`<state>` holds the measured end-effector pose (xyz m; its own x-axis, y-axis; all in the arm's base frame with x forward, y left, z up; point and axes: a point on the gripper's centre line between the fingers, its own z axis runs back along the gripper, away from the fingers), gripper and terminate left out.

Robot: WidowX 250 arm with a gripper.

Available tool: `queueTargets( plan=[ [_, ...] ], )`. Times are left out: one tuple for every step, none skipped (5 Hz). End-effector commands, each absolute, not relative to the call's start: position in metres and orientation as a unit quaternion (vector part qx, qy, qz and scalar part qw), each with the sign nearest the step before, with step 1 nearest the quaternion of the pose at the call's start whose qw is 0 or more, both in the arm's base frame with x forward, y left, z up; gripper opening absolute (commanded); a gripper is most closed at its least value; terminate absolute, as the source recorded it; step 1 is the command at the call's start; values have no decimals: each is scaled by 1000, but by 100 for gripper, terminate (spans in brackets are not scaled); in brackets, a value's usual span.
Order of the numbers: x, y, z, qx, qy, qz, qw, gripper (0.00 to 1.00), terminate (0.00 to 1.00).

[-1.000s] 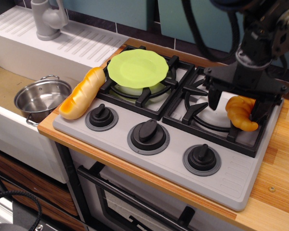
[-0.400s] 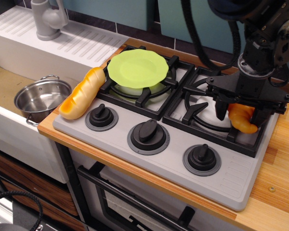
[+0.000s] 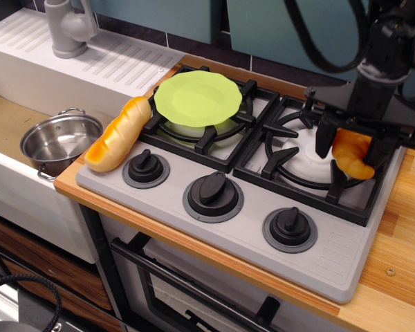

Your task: Put crossaint on plate and bread in pot or pan in sink

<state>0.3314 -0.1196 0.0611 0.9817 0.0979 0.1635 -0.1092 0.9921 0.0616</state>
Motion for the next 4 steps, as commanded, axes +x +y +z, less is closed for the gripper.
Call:
queueTargets(
  plan=[
    [338, -91, 136, 47, -103, 34, 993, 0, 0],
    [344, -57, 142, 61, -110, 8, 992, 0, 0],
    [345, -31, 141, 78, -120, -3, 990, 0, 0],
    [344, -4, 135, 76, -125, -14, 989, 0, 0]
  ],
)
